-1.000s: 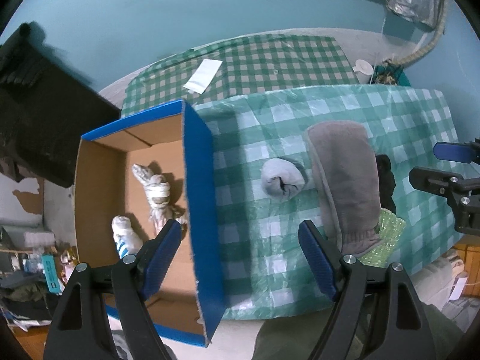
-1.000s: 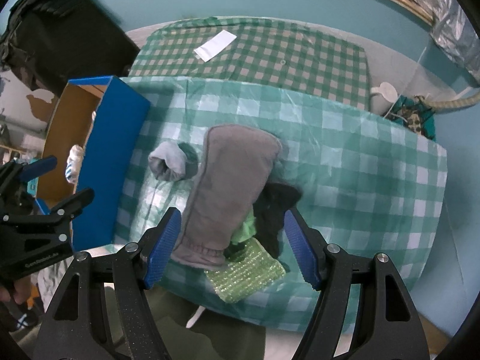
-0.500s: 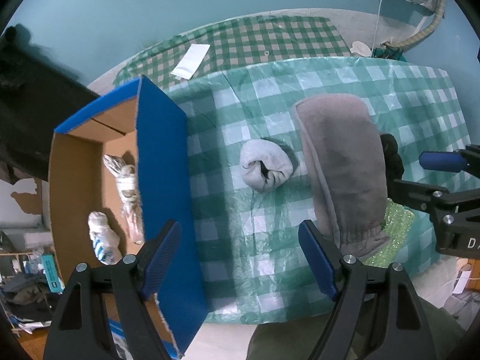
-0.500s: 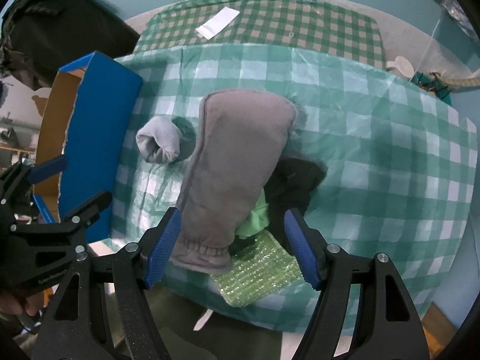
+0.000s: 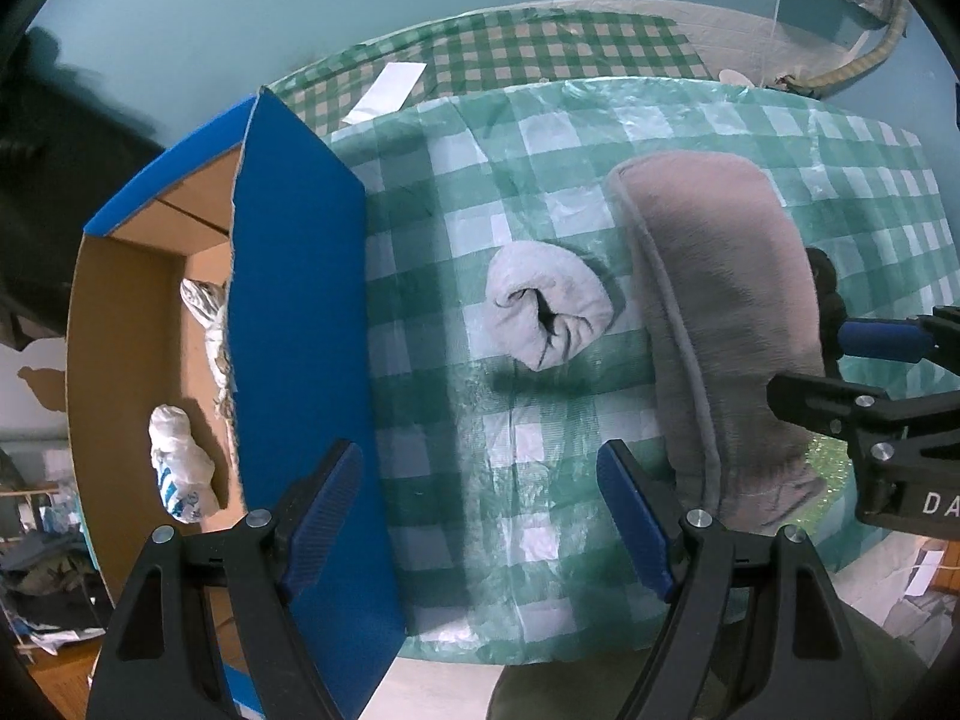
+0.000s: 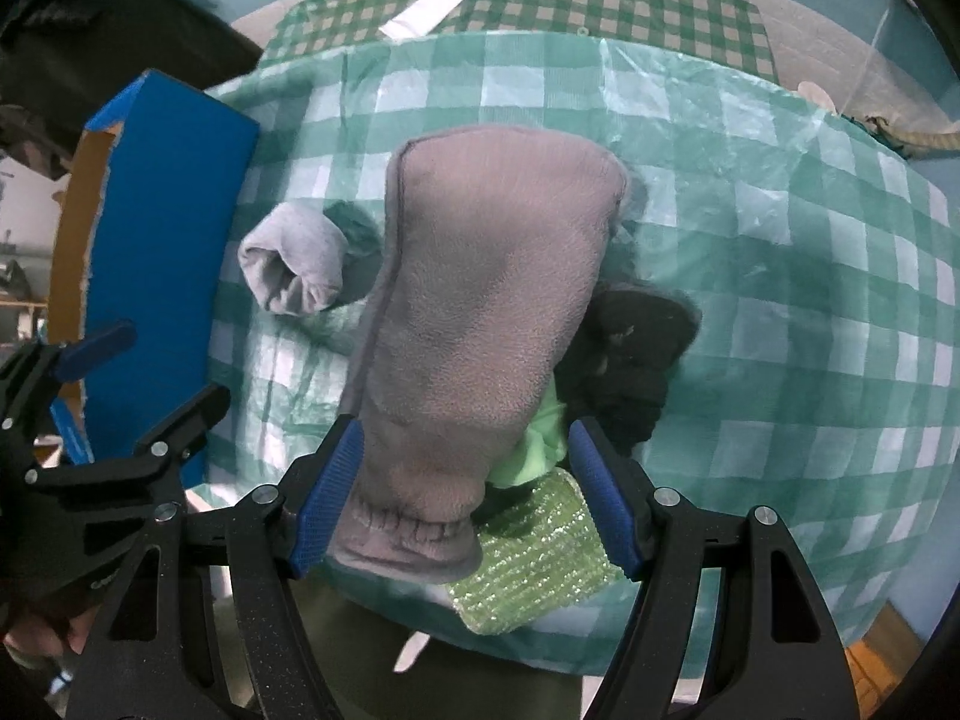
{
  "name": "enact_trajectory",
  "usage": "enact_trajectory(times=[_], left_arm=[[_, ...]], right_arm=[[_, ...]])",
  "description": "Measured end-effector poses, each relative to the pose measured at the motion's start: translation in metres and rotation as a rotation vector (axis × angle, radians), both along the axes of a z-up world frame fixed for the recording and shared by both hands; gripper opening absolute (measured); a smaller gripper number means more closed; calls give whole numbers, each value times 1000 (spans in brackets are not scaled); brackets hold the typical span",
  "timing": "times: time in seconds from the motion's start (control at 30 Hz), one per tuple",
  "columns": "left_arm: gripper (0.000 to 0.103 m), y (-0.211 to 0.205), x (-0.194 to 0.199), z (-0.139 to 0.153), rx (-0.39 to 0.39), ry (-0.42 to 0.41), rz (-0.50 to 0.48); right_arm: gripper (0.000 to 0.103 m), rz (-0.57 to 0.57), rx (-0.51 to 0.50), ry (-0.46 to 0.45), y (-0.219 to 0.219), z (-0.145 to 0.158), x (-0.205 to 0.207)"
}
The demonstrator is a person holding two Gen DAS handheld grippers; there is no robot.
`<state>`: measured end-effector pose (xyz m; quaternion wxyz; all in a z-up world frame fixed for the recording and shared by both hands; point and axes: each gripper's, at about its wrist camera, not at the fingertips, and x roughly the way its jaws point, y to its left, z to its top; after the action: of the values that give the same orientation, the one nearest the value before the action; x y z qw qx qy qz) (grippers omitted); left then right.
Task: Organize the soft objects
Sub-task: 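Close the right tool on the cuff of the grey fleece mitten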
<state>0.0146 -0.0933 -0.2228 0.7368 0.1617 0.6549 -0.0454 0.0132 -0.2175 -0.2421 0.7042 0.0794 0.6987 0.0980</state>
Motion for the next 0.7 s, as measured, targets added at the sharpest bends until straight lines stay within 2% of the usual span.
enact_trajectory(times=[0.23, 0.57, 0.63, 0.7], left_arm=[[82, 5, -2, -11, 4, 9, -2], [82, 12, -2, -10, 6, 21, -1], [82, 13, -2, -11, 6, 23, 1], [82, 15, -2, -11, 7, 26, 2]], right_arm=[[72, -5, -30, 18, 5, -10, 2], [72, -27, -38, 29, 11, -25, 8], [61, -20, -45, 33, 14, -27, 9], [54, -12, -55, 32, 15, -27, 9]])
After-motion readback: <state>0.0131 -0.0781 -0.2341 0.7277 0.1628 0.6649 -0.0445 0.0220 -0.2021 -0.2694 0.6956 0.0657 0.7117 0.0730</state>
